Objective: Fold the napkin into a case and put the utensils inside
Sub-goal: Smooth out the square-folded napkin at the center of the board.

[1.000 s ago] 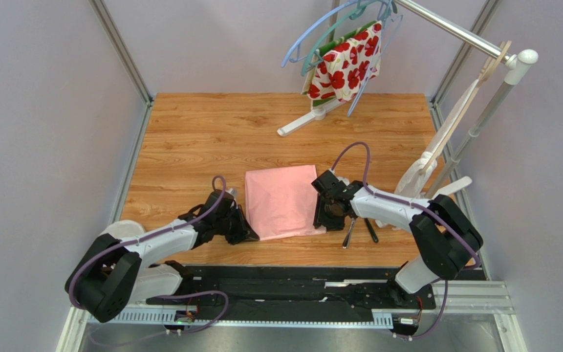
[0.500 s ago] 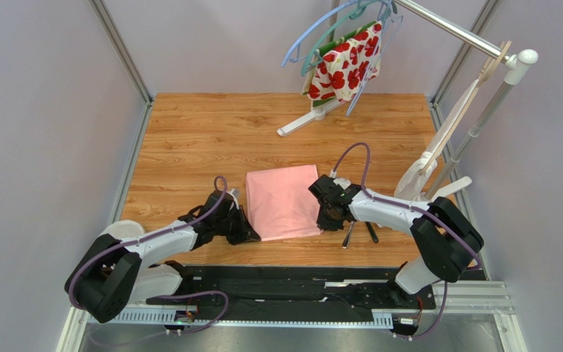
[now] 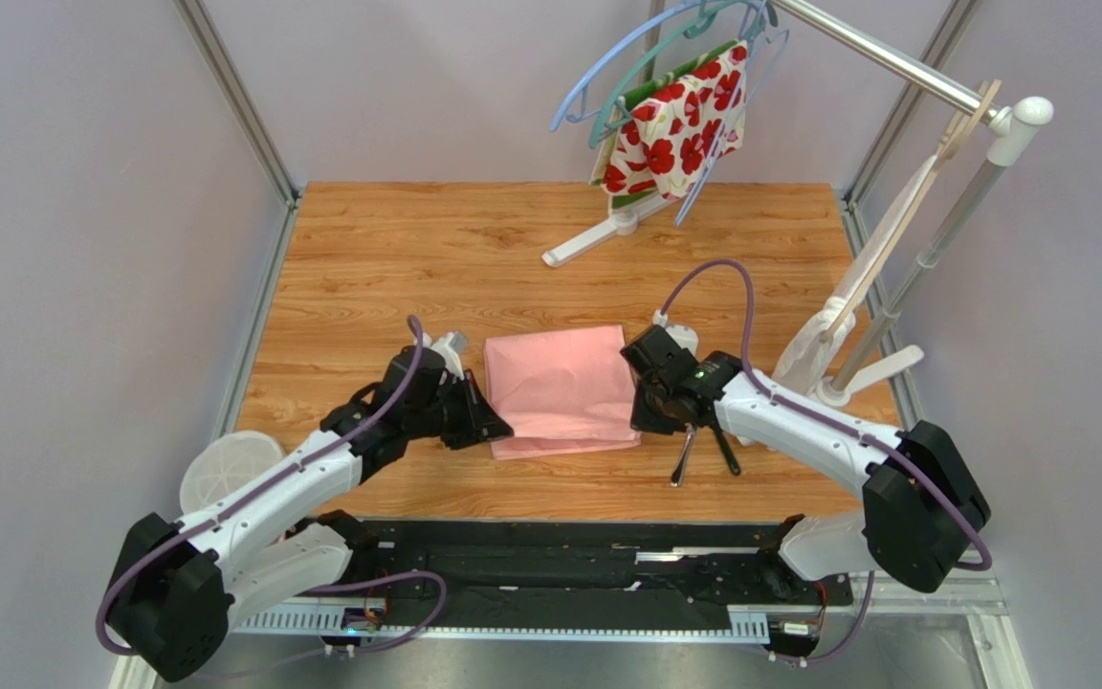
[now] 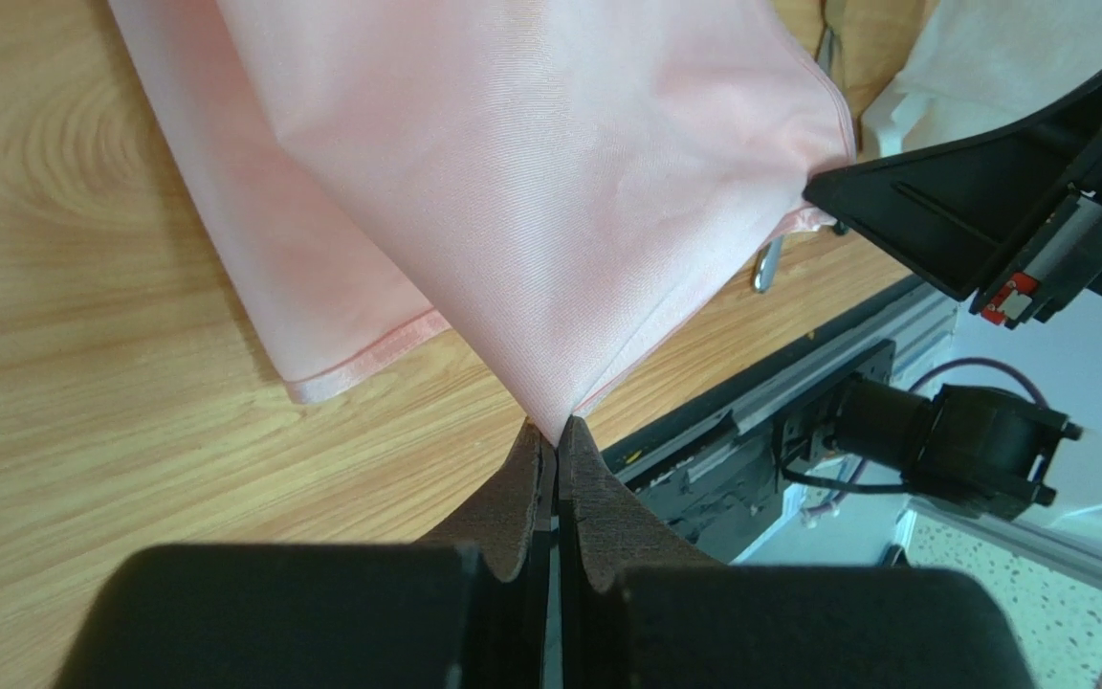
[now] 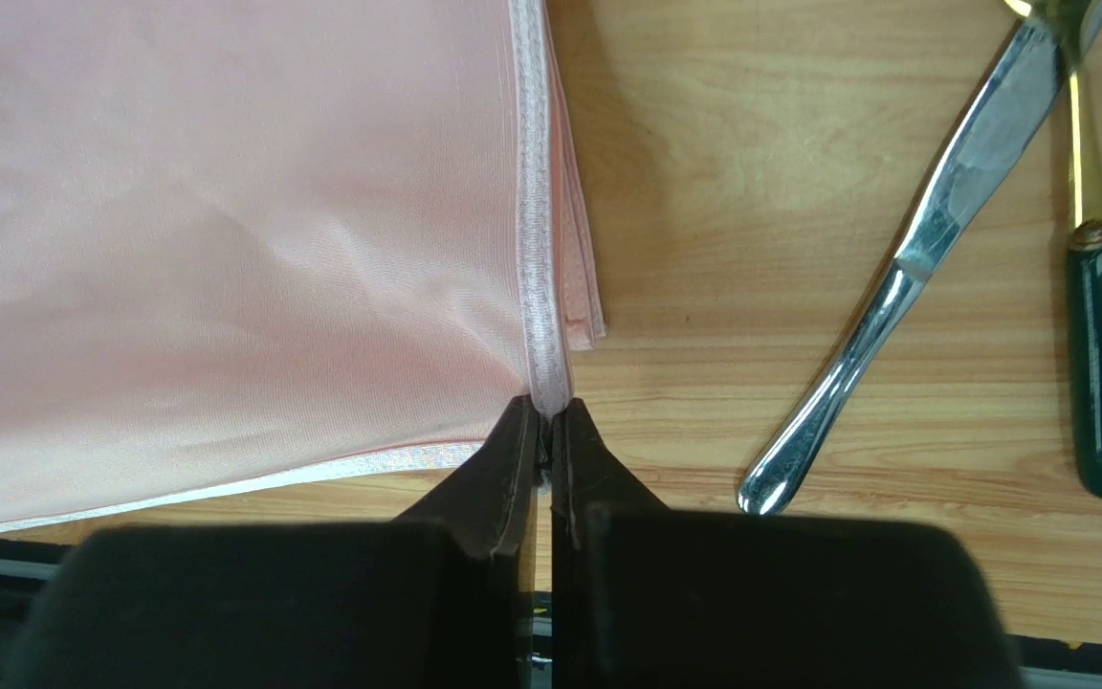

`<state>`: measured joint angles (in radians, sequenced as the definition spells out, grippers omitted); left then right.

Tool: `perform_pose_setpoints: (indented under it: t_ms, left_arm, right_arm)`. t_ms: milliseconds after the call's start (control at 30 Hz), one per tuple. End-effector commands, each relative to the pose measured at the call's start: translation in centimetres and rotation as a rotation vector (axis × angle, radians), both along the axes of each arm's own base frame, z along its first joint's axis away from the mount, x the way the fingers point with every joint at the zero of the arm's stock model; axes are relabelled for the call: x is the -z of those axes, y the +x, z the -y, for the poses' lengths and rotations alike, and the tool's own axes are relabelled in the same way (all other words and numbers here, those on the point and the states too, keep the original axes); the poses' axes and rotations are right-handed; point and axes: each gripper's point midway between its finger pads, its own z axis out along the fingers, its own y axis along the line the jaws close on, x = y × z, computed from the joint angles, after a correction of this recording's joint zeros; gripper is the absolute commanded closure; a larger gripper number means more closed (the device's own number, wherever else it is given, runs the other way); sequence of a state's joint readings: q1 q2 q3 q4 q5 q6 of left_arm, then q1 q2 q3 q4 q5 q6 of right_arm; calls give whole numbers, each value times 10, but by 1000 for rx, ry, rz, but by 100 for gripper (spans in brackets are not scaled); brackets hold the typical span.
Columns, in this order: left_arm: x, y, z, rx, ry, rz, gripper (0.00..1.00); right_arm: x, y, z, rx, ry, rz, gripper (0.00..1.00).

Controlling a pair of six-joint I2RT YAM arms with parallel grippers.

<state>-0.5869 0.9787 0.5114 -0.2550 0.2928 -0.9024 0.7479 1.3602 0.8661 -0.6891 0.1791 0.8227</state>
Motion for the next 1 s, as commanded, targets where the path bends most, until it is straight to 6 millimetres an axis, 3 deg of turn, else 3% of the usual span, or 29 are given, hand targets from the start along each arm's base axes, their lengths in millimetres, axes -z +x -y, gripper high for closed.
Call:
perform_pose_setpoints:
  t_ms: [0, 67, 100, 133, 233, 267, 333, 367, 433, 500, 600, 700, 900, 967]
  left_arm:
    - [-23, 17, -9, -31, 44, 53, 100]
    - [-25, 34, -17, -68, 57, 60, 100]
    - [-41, 48, -17, -81, 40, 98, 100]
    - [-42, 64, -26, -113, 53, 108, 100]
    - [-67, 105, -28, -121, 49, 175, 100]
    - [-72, 118, -32, -132, 61, 193, 100]
    - [-87, 149, -35, -140, 128, 254, 100]
    - [-91, 160, -37, -144, 146, 271, 100]
    - [-101, 187, -36, -138, 166, 299, 100]
    - [-109, 210, -39, -159, 188, 316, 100]
    - [-115, 229, -38, -159, 168, 329, 100]
    - [-114, 236, -35, -138, 154, 324, 100]
    - [-101, 215, -18, -25, 77, 306, 100]
    - [-102, 217, -22, -32, 89, 321, 100]
  right_arm:
    - [-29, 33, 0, -54, -14, 93, 100]
    - [-54, 58, -13, -82, 25, 157, 100]
    - [-56, 73, -12, -106, 10, 180, 100]
    - [-82, 94, -22, -121, 36, 246, 100]
    - [-92, 134, -34, -186, 26, 276, 100]
    - [-114, 153, -44, -195, 39, 329, 100]
    - [-106, 172, -49, -217, 6, 327, 100]
    - [-121, 186, -54, -212, 21, 368, 100]
    - [-117, 204, -57, -202, 35, 365, 100]
    - [-131, 219, -64, -198, 78, 392, 100]
    - [-132, 229, -73, -210, 106, 392, 100]
    - [-128, 230, -73, -209, 111, 378, 100]
    - [-121, 218, -62, -202, 104, 360, 100]
    - [-113, 214, -53, -187, 89, 354, 100]
